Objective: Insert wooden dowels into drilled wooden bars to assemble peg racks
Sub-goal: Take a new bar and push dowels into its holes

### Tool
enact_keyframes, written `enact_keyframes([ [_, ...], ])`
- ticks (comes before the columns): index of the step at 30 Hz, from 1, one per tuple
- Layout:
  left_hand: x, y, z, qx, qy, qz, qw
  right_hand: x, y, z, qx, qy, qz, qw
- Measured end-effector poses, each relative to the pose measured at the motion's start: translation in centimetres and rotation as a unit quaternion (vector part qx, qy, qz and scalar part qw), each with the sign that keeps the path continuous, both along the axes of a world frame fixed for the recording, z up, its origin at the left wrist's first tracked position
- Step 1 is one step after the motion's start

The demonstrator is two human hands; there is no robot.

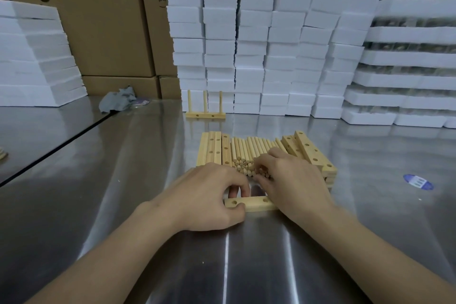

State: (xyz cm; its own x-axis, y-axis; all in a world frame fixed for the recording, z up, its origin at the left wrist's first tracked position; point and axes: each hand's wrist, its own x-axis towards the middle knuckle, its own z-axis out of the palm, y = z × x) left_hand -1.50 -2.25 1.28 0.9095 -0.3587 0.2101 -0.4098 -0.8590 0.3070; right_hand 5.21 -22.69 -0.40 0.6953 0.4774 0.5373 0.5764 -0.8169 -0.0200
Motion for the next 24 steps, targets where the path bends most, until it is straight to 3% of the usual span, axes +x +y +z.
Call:
enact_keyframes([
  [24,-0.04,-0.05,-0.09,-0.008,0.006,0.000,1.000,0.62,0.05,-0.73,0.029,0.025,-0.025,0.999],
])
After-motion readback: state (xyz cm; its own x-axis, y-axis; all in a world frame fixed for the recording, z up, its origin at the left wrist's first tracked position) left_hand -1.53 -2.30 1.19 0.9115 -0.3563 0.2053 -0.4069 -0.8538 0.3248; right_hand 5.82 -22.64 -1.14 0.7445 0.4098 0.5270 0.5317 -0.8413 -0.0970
